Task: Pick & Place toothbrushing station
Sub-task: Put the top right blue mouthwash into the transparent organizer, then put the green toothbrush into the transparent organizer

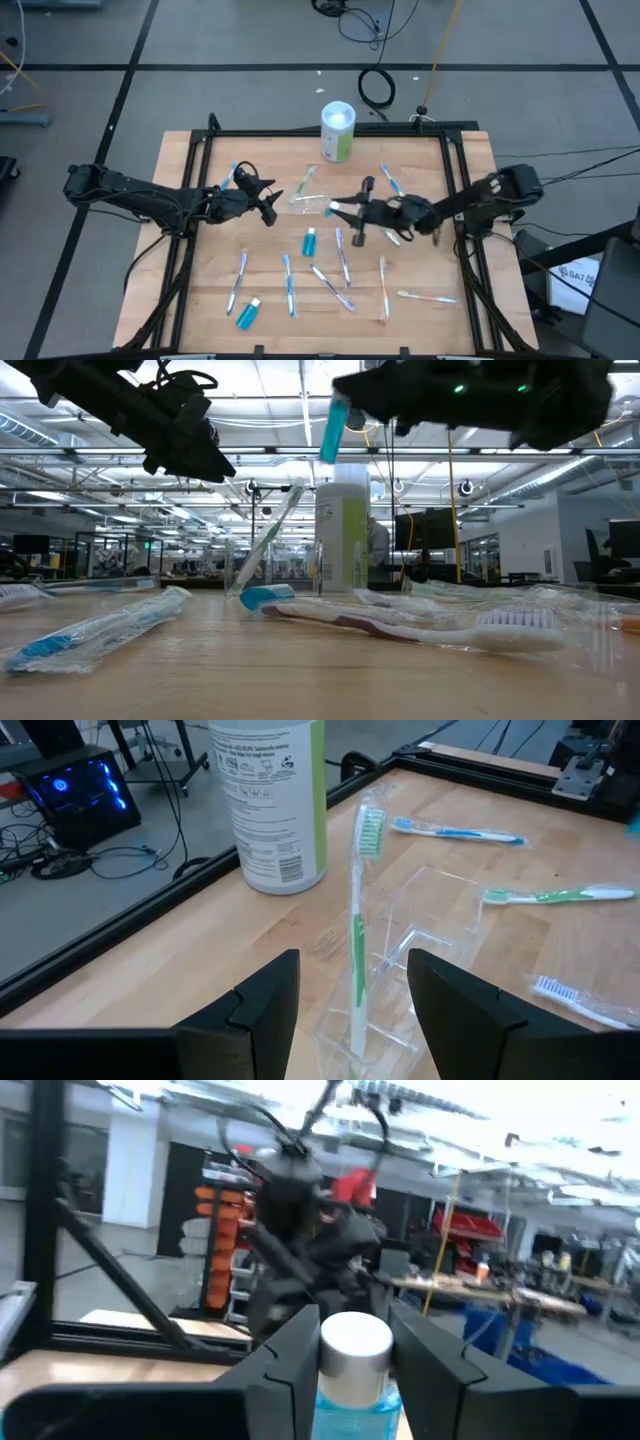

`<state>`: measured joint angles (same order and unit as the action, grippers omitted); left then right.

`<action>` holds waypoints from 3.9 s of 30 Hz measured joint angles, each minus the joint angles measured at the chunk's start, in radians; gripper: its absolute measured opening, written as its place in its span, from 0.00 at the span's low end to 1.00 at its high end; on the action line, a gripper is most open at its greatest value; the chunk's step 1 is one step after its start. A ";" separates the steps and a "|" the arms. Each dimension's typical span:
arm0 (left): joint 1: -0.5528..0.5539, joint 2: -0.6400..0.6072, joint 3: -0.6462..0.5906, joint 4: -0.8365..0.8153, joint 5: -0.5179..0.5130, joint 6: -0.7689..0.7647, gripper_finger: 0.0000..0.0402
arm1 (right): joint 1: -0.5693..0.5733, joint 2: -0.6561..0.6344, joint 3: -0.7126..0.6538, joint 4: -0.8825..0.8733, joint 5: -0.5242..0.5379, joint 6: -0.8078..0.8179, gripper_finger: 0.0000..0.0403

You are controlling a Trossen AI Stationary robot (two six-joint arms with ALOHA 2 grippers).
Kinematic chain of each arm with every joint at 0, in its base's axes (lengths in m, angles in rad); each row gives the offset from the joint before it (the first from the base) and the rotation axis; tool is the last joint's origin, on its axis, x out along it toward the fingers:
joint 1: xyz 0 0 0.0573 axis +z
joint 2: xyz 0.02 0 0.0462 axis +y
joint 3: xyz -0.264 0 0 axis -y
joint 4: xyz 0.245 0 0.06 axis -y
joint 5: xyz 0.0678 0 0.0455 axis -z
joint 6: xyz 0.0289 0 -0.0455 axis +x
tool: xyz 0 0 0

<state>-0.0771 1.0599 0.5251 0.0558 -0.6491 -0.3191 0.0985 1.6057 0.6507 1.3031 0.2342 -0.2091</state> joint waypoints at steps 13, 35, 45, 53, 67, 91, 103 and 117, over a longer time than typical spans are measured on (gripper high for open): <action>0.000 0.000 0.000 0.000 -0.006 0.008 0.48 | -0.197 0.207 0.143 -0.134 -0.088 0.120 0.25; 0.000 0.000 0.000 0.001 -0.007 0.009 0.48 | -0.226 0.373 0.305 -0.318 0.057 0.194 0.24; 0.000 0.000 0.000 0.001 -0.006 0.009 0.48 | -0.201 0.372 0.306 -0.322 0.186 0.209 0.26; 0.000 0.000 0.000 0.000 -0.006 0.002 0.48 | -0.212 0.372 0.306 -0.375 0.185 0.293 0.27; 0.000 0.000 0.000 0.000 -0.006 -0.001 0.48 | -0.210 0.371 0.305 -0.426 0.181 0.293 0.29; 0.000 0.000 0.000 0.000 -0.002 0.000 0.48 | -0.186 0.213 0.305 -0.558 0.181 0.157 0.54; 0.000 0.000 0.000 -0.001 0.009 -0.028 0.48 | -0.149 -0.098 0.305 -1.364 0.181 0.336 0.54; 0.000 0.000 0.000 0.000 0.023 -0.030 0.48 | -0.149 -0.128 0.114 -1.445 0.014 0.549 0.52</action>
<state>-0.0772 1.0599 0.5254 0.0559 -0.6262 -0.3494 -0.0509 1.4776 0.7644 -0.1418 0.2481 0.3397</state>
